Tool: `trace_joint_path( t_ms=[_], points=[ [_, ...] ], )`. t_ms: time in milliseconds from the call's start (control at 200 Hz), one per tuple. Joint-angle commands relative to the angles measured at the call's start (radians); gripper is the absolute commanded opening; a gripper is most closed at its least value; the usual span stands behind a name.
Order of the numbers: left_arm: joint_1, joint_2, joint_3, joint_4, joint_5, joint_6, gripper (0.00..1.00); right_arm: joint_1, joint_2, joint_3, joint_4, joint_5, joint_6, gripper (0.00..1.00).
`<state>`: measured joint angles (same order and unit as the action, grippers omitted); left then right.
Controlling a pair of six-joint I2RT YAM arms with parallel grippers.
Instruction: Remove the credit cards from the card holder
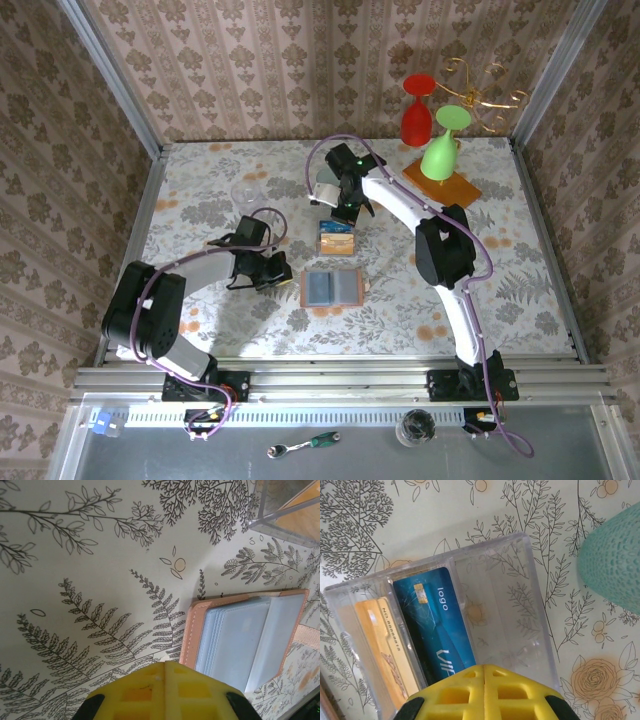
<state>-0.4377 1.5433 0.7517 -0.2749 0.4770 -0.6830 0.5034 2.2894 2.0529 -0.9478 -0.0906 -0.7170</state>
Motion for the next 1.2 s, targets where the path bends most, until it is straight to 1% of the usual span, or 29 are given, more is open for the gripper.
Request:
trace_joint_path(
  t_ms=[0, 185, 380, 460, 610, 735, 870, 945, 955, 970, 1030, 1050, 1195],
  points=[
    [0.001, 0.01, 0.018, 0.013, 0.023, 0.008, 0.05, -0.003, -0.038, -0.021, 0.047, 0.029, 0.025, 0.03],
    [-0.001, -0.004, 0.006, 0.017, 0.025, 0.002, 0.06, -0.002, -0.044, -0.046, 0.045, 0.013, 0.03, 0.03],
    [-0.002, -0.012, 0.005, 0.013, 0.028, 0.002, 0.06, -0.003, -0.097, -0.06, 0.08, 0.025, 0.061, 0.03],
    [-0.005, -0.014, 0.006, 0.016, 0.029, 0.001, 0.06, -0.003, -0.134, -0.075, 0.108, 0.035, 0.09, 0.05],
    [-0.009, -0.012, 0.0, 0.032, 0.033, -0.002, 0.06, -0.003, -0.221, -0.172, 0.181, 0.043, 0.178, 0.06],
    [-0.012, -0.006, -0.012, 0.063, 0.042, -0.006, 0.05, -0.002, -0.309, -0.293, 0.258, 0.04, 0.302, 0.07],
    [-0.012, 0.0, -0.03, 0.095, 0.048, -0.015, 0.05, 0.004, -0.406, -0.426, 0.323, 0.003, 0.466, 0.08],
    [-0.012, -0.004, -0.045, 0.118, 0.051, -0.028, 0.05, 0.01, -0.464, -0.499, 0.369, -0.006, 0.597, 0.09],
    [-0.034, -0.004, -0.047, 0.12, 0.05, -0.029, 0.05, 0.012, -0.471, -0.508, 0.374, -0.01, 0.615, 0.09],
    [-0.042, -0.005, -0.05, 0.123, 0.051, -0.03, 0.05, 0.012, -0.481, -0.521, 0.382, -0.016, 0.642, 0.1],
    [-0.054, -0.006, -0.059, 0.134, 0.049, -0.036, 0.05, 0.018, -0.521, -0.581, 0.405, -0.048, 0.743, 0.1],
    [-0.058, -0.008, -0.061, 0.136, 0.048, -0.039, 0.05, 0.022, -0.534, -0.602, 0.441, -0.054, 0.78, 0.1],
    [-0.084, -0.02, -0.076, 0.141, 0.037, -0.052, 0.05, 0.052, -0.612, -0.753, 0.541, -0.116, 1.012, 0.1]
  ],
)
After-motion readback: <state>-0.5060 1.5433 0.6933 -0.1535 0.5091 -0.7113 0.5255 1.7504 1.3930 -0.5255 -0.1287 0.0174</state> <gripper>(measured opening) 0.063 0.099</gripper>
